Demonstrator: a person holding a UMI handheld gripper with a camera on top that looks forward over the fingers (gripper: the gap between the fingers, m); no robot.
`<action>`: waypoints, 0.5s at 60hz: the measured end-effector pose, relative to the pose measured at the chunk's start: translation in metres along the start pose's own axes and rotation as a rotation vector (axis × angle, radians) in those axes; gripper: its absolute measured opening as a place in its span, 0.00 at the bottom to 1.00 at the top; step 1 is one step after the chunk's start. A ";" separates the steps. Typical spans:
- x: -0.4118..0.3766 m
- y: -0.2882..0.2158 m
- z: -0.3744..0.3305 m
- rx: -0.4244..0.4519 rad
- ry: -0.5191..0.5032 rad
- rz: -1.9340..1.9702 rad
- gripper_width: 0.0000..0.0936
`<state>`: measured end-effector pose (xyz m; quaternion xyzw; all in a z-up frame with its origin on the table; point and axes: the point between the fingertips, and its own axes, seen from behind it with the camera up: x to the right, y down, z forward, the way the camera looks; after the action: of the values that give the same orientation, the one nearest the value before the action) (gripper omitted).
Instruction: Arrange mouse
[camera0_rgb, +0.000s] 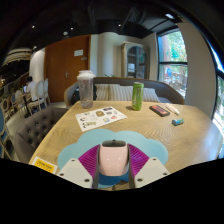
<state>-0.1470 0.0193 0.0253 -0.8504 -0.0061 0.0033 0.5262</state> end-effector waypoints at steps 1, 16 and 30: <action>0.000 0.002 0.001 -0.007 -0.002 -0.002 0.44; 0.005 0.027 0.006 -0.082 -0.050 0.018 0.45; 0.009 0.027 0.010 -0.118 -0.081 0.078 0.58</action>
<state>-0.1381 0.0164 -0.0032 -0.8786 0.0056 0.0581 0.4740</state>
